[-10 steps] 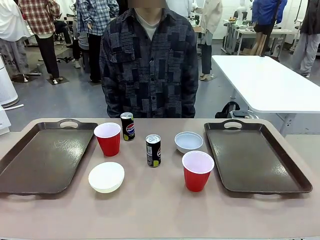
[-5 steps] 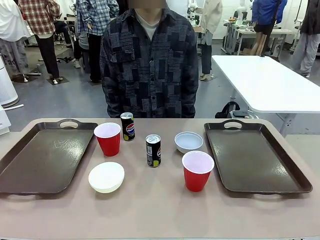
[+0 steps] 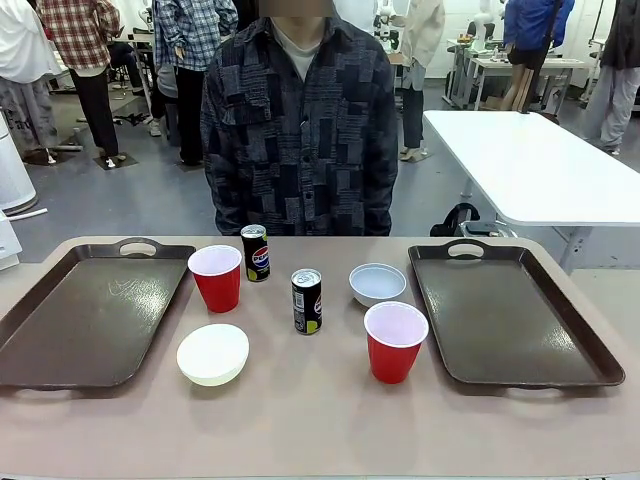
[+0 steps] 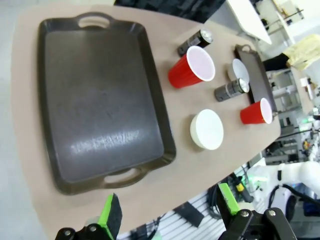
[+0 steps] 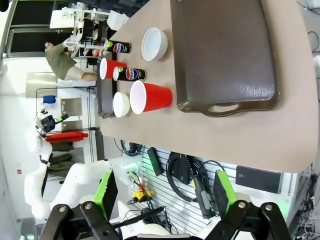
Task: Prepare tableware on both trays.
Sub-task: Pick up a Picnic Bowl from the table and place it on a Handle tray.
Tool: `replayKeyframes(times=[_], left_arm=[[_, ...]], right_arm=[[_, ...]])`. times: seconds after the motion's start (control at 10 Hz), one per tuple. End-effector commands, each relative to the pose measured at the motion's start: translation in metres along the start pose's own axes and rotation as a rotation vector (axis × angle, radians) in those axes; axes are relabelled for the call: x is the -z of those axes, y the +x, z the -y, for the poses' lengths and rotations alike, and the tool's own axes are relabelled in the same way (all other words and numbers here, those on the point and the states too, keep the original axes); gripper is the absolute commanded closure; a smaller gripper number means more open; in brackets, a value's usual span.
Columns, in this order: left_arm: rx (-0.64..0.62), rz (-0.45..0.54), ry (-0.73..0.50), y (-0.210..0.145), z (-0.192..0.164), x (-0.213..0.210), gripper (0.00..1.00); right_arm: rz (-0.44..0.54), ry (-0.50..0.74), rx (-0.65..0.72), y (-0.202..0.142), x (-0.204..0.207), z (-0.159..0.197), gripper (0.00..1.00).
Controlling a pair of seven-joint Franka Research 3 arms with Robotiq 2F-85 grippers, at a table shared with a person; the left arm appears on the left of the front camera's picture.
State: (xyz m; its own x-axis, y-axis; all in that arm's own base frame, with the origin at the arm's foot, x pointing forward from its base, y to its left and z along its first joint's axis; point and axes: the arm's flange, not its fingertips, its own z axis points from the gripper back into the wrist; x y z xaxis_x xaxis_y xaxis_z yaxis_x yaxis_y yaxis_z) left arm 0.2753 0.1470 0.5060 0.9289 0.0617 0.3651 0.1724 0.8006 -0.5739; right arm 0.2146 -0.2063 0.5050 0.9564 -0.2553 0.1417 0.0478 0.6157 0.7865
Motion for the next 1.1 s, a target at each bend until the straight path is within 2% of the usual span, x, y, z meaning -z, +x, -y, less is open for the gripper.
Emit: replayKeyframes(times=[0.0,1.0], left_arm=[[-0.015,0.001,-0.012,-0.0004,-0.0018,0.0003,0.0],[-0.015,0.001,-0.012,-0.0004,-0.0018,0.0003,0.0]], right_arm=[[-0.003,0.001,0.002,-0.0004,-0.001,0.0032,0.0],[-0.003,0.001,0.002,-0.0004,-0.001,0.0032,0.0]])
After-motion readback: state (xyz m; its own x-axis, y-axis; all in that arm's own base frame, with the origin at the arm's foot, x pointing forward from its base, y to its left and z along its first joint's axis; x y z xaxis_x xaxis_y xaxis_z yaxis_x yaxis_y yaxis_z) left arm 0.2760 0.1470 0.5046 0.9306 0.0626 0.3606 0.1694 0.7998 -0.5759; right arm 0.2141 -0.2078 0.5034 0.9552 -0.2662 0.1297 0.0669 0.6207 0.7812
